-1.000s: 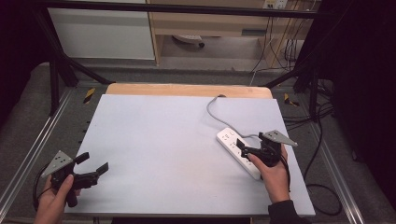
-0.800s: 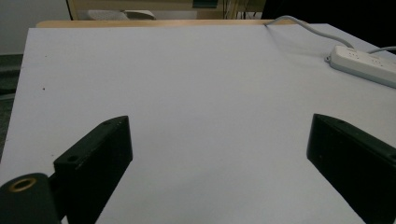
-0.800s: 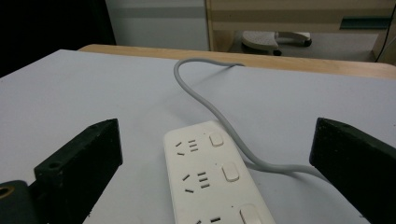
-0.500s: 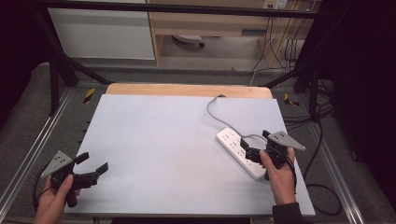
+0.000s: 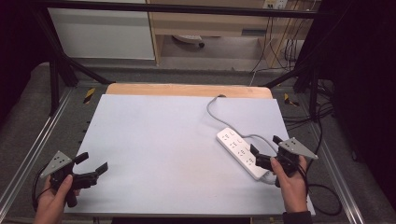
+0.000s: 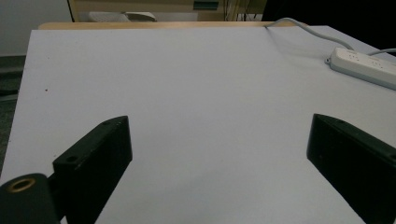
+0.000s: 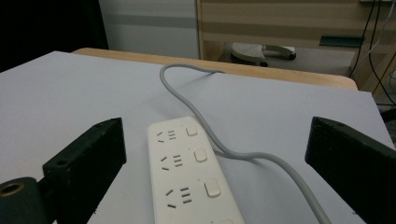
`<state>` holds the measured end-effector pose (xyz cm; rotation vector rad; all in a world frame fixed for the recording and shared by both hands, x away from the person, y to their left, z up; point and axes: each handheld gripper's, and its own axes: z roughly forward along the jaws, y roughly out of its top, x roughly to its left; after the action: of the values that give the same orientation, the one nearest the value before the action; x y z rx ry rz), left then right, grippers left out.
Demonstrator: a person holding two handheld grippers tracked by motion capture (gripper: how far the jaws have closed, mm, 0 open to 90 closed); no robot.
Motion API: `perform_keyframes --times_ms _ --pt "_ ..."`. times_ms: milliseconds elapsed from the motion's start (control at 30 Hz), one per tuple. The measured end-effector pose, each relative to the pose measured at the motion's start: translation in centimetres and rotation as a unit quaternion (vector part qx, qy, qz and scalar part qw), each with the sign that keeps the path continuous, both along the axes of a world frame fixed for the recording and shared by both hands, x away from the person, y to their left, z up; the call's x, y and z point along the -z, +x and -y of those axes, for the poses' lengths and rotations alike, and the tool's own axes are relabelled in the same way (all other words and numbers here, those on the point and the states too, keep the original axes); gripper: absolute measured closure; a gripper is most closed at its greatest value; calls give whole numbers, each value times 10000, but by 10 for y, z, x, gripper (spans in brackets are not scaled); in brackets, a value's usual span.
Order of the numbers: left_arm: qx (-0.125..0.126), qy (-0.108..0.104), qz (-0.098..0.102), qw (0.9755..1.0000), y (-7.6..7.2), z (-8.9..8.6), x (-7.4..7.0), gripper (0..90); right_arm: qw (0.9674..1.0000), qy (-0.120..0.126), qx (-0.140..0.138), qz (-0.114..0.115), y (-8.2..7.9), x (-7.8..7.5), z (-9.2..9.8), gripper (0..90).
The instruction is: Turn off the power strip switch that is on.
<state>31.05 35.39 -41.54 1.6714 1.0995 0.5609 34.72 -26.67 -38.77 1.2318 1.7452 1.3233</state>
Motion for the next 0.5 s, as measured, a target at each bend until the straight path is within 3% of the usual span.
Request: perform_keyframes --times_ms 500 --pt "6 22 4 10000 0 0 0 65 9999 10 156 -33 -23 15 30 40"
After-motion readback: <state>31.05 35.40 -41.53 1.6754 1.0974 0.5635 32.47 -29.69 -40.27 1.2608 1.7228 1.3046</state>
